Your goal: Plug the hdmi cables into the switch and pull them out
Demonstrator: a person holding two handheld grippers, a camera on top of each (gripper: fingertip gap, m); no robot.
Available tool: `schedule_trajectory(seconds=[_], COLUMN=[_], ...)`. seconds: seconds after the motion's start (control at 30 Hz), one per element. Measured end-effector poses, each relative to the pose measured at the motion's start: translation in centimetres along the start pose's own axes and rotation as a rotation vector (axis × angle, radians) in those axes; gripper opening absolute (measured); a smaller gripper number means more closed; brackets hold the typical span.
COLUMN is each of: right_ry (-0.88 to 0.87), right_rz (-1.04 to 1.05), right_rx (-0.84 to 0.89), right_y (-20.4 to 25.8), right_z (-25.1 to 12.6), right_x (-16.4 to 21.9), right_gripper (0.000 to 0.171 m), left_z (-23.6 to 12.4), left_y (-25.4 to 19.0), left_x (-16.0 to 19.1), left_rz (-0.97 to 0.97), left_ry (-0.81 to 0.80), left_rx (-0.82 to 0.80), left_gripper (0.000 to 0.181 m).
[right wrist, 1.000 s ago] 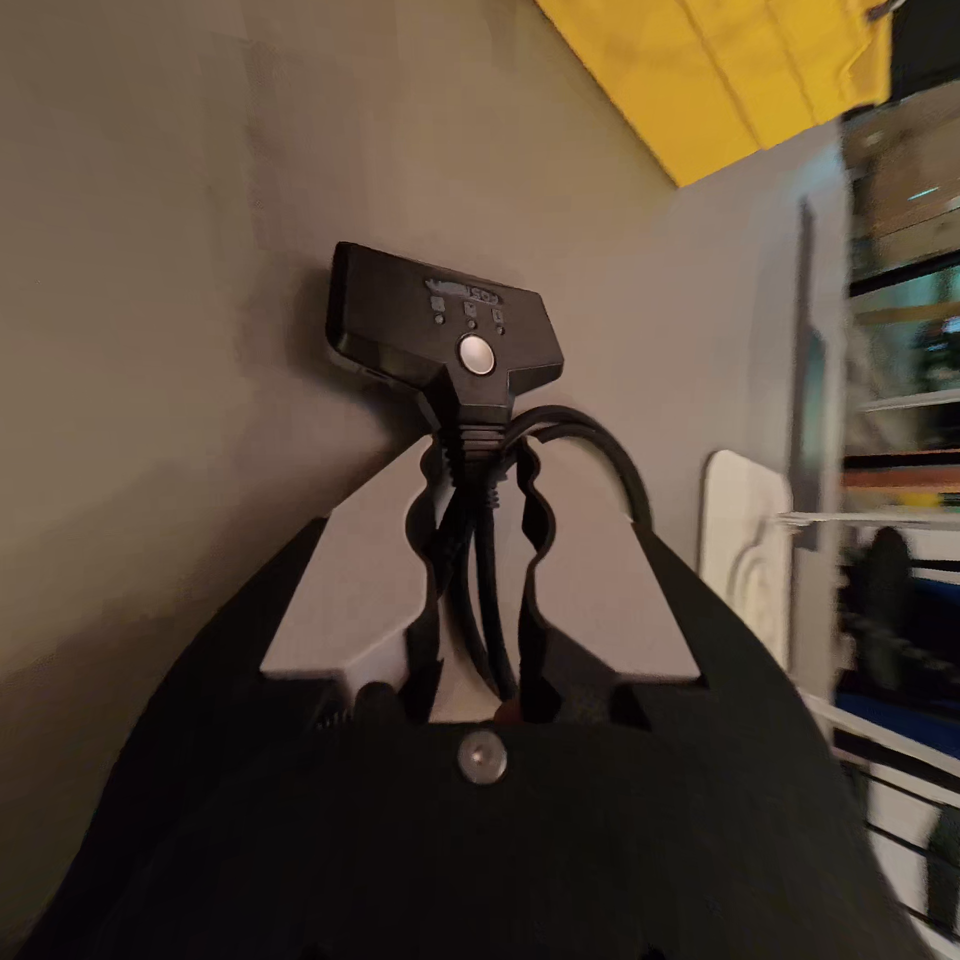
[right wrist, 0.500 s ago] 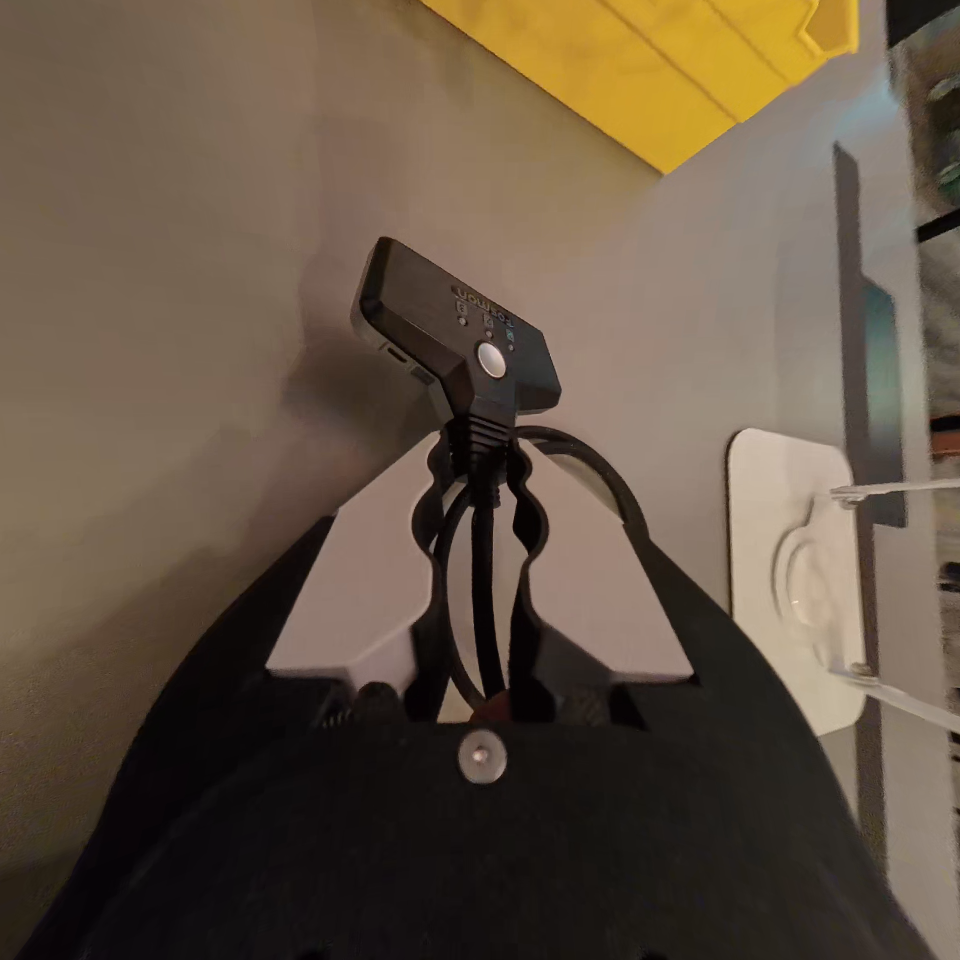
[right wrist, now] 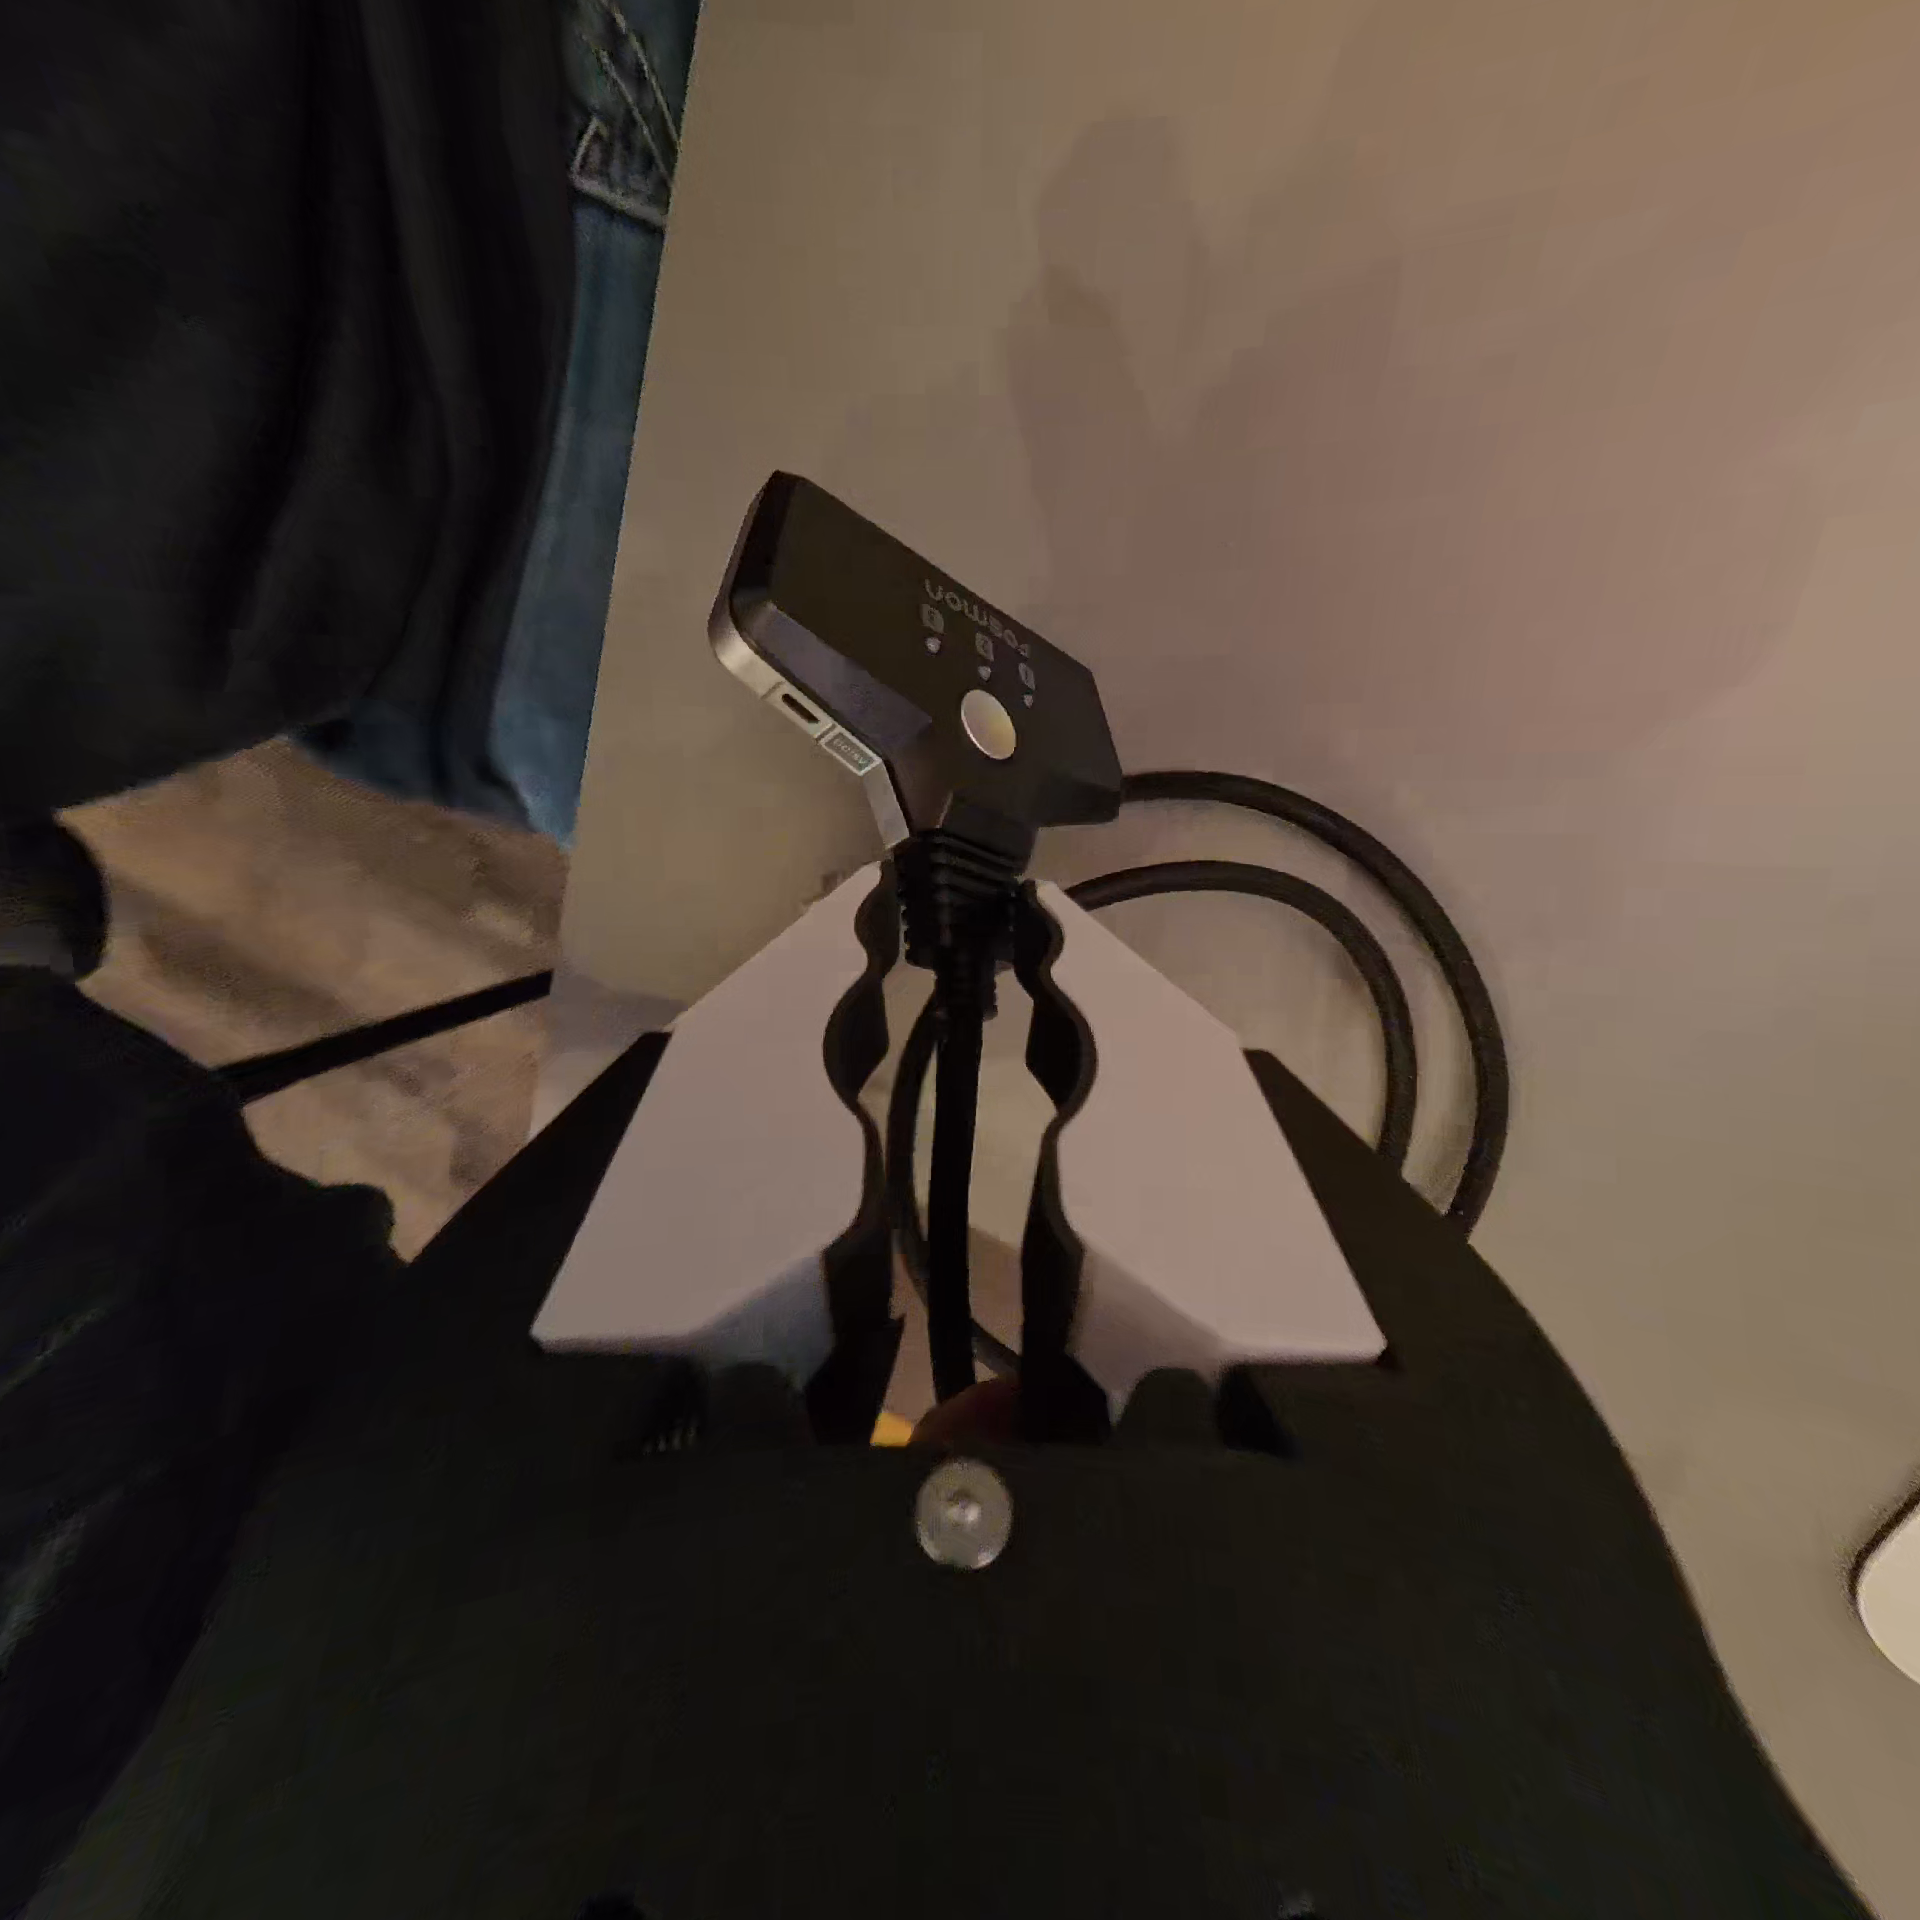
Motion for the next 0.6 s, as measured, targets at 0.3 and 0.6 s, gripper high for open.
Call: schedule_trajectory(seconds=[0.3,0.6], right_ry=[0.087,0.028], right_rz=[0.146,0.158], right_rx=[-0.235,-0.176], right_y=[-6.4,-8.3], right_z=[0.8,1.3], right_x=[-0.7,-0.8], right_gripper=[0.020,0.021], left_z=[-0.2,0.0], left_y=[0.0,0.4], left_x=[-0.2,0.5], left_rz=[-0.004,-0.026], left_ry=[-0.008,0.004], left_rx=[0.002,0.007], left_gripper=[0.020,0.020])
Point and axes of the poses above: each gripper's, where its closed fingertips meet, z out along the fingers, x out of its underside, y = z × x across the jaws, the point moved 7 cm from there along -z, back along the fingers, and after that the axes turned 2 degrees about -x, right-handed, at the moved point
